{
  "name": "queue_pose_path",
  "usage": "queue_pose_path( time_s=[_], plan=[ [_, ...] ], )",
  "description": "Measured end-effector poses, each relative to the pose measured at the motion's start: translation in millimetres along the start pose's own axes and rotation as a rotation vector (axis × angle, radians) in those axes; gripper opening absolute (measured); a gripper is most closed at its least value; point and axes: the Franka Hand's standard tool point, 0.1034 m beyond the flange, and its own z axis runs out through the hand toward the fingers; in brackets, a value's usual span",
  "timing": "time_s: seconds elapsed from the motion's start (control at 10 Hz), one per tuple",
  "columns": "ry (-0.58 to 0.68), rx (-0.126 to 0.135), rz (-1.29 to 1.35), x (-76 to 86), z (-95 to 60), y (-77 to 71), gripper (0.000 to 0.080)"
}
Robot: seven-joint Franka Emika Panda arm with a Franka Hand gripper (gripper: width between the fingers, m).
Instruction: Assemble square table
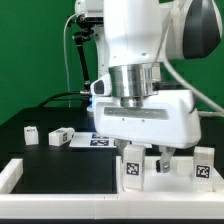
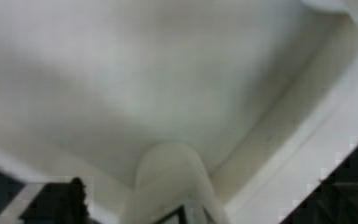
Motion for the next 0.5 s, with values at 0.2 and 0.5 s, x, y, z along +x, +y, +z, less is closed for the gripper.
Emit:
queue_pose_path(
  time_s=[0.2,0.5],
  plan=[
    [0.013,-0.018,-0.295,6.5,-4.1,0.6,0.0649],
    [0.012,-0.02,-0.266,5.7,-2.5,1.4,0.0473]
  ],
)
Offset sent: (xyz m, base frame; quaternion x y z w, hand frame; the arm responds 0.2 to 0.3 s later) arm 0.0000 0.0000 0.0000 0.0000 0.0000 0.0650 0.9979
